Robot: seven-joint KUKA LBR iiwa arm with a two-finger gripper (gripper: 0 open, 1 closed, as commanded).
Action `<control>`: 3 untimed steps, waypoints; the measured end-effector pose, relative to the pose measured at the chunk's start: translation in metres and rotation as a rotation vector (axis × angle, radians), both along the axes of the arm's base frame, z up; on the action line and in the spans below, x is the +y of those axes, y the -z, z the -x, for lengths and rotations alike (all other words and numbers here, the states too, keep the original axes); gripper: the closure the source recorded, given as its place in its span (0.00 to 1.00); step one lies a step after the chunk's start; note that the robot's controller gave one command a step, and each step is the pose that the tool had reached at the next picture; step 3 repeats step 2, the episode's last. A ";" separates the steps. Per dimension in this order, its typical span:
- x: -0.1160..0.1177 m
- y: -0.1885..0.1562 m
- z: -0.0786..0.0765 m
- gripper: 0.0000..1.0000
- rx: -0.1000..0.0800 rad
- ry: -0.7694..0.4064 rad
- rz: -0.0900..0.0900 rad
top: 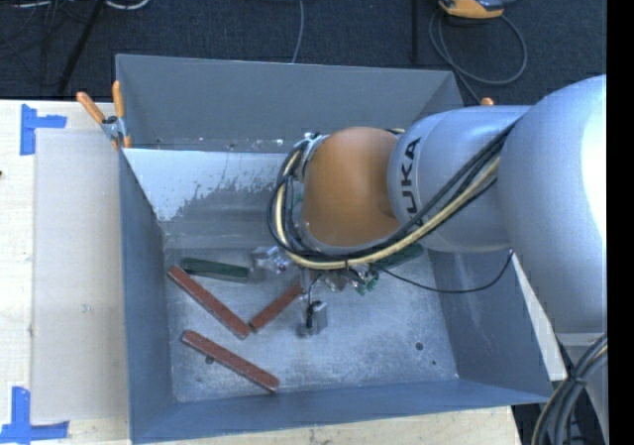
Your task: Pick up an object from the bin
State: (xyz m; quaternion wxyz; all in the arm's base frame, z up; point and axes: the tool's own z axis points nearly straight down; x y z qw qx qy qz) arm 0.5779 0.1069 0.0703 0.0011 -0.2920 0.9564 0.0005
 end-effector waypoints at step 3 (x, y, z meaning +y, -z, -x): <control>0.000 -0.162 0.004 1.00 -0.007 -0.313 0.000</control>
Offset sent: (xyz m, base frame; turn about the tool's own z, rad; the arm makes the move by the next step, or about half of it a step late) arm 0.0000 0.0000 0.0000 0.0000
